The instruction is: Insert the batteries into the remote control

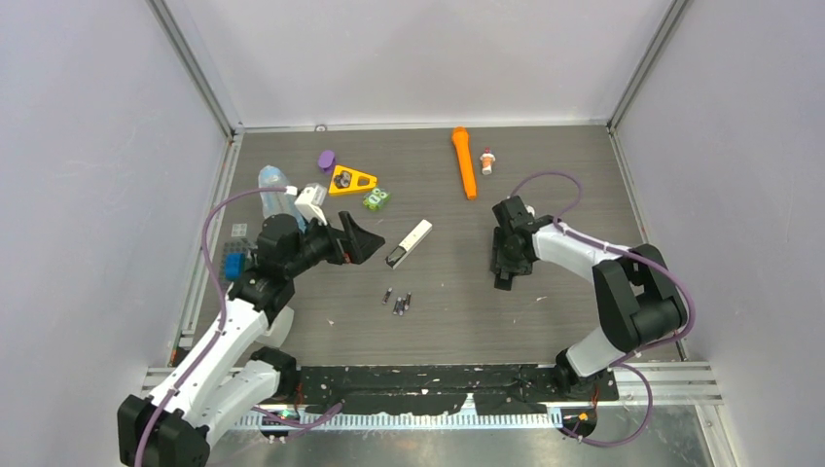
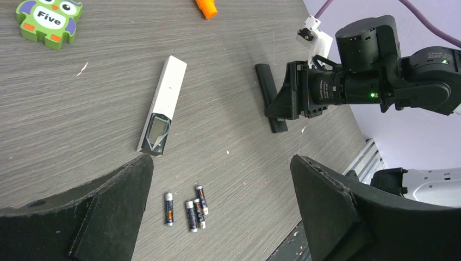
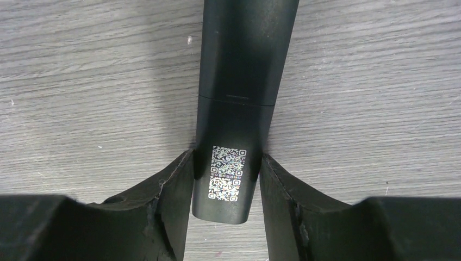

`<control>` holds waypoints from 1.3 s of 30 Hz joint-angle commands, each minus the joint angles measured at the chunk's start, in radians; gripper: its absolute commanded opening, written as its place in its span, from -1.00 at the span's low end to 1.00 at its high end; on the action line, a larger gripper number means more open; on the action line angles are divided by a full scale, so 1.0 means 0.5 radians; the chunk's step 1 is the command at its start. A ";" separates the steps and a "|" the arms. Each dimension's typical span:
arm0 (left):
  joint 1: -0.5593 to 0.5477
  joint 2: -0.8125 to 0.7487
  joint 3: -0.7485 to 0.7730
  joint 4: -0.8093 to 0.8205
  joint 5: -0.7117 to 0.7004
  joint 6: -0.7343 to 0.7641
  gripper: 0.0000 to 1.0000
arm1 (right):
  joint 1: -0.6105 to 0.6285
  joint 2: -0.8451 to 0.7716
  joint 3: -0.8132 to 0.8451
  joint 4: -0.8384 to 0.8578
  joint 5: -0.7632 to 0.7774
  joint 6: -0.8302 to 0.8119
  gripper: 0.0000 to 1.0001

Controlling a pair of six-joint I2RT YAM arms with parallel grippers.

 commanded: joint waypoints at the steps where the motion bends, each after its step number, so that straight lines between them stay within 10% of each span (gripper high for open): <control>1: -0.011 -0.074 0.003 0.025 0.001 0.005 0.99 | -0.016 -0.087 -0.093 0.102 -0.116 -0.013 -0.24; 10: -0.148 -0.114 -0.079 0.271 0.104 -0.143 0.96 | 0.049 -0.769 -0.243 0.679 -0.755 0.730 -0.26; 24: -0.931 -0.145 -0.072 0.767 -0.661 0.165 0.90 | 0.810 -1.147 -0.479 1.725 -0.203 2.000 -0.33; 39: -1.197 0.077 0.188 0.691 -1.343 0.362 0.53 | 0.899 -1.037 -0.327 1.689 -0.213 2.385 -0.34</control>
